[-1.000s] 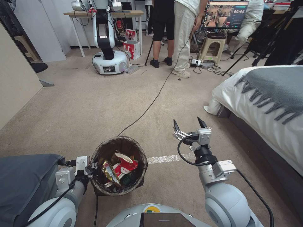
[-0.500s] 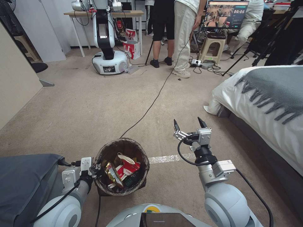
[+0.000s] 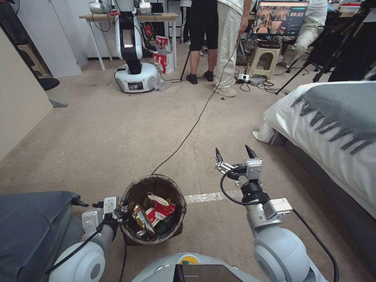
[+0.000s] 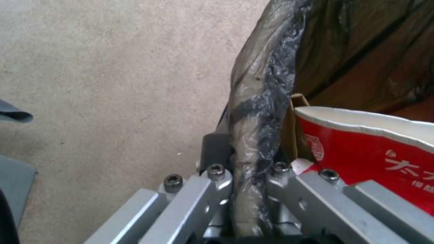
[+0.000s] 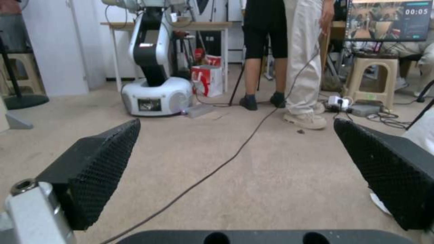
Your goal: Pick up the trash bin, then pick up the garbage from the floor and place it into the trash bin.
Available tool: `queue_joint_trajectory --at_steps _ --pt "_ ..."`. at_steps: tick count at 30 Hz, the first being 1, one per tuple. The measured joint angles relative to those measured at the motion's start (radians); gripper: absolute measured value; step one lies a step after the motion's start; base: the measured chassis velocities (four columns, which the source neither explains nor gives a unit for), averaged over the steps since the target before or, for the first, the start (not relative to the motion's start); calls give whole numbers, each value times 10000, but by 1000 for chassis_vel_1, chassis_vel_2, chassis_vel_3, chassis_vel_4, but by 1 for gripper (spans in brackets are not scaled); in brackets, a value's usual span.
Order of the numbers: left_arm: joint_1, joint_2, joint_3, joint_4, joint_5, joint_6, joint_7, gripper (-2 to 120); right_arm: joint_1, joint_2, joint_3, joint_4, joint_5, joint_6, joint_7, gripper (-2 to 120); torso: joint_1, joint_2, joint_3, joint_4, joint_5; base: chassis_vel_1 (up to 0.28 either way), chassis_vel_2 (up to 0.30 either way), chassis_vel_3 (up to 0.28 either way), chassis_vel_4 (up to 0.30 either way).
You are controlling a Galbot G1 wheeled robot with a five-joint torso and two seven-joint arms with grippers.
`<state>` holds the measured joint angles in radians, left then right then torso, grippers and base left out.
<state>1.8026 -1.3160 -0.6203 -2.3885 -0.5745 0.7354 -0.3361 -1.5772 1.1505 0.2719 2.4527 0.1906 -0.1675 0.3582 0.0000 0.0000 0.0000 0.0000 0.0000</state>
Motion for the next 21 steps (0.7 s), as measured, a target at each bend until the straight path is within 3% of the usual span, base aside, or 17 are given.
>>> queue_joint_trajectory --at_steps 21 --pt "-235 -125 415 615 19 -2 -14 0 -10 83 -28 0 -19 14 7 100 0 0 0 0 0 0 0 0 0"
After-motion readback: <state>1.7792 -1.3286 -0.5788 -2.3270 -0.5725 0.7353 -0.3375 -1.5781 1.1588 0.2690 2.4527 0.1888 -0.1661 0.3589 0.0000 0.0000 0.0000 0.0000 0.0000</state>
